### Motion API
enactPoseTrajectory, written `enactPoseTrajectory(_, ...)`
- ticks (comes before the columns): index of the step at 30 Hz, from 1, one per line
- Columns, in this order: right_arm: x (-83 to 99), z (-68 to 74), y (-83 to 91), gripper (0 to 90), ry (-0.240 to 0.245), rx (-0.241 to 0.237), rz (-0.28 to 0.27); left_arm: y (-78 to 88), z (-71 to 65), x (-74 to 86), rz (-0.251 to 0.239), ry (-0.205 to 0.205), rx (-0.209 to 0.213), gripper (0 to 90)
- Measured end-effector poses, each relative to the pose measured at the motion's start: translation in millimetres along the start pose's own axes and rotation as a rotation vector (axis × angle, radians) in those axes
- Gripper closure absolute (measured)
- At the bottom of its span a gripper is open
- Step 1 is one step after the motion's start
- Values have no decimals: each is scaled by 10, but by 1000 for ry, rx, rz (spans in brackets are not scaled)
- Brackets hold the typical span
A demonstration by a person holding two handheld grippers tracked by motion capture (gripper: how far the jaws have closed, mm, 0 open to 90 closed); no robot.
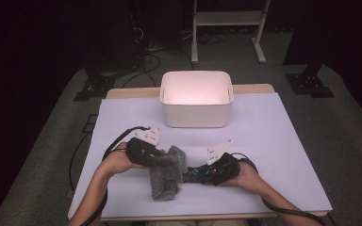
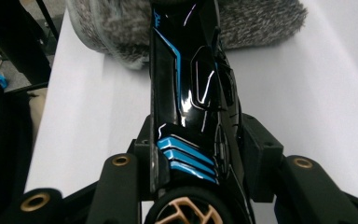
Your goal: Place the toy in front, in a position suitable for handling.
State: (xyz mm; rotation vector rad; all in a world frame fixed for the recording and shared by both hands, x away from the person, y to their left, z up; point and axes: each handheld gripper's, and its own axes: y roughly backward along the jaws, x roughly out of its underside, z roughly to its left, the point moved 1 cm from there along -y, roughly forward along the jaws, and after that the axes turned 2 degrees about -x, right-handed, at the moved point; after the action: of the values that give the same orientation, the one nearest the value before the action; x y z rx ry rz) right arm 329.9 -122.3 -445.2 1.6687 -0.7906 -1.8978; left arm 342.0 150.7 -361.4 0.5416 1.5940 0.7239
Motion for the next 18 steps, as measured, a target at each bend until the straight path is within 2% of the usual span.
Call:
enactPoseTrajectory(2, -52, -29, -45, 559, 4, -2, -2, 77, -17, 33, 11, 1, -11, 777)
enactPoseTrajectory(6, -81, -89, -132, 558, -12, 3, 7, 31, -46, 45, 26, -5, -1, 777)
enactPoseTrajectory(11, -79, -89, -170, 546, -21, 5, 7, -258, -13, 21, 77, -20, 42, 776)
enactPoseTrajectory(13, -72, -79, -141, 419, -27, 19, 7, -354, -19, 14, 88, -21, 54, 776)
enactPoseTrajectory(18, 70, -59, 70, 477, -53, 38, -35, -382, -29, 3, 101, -19, 52, 776)
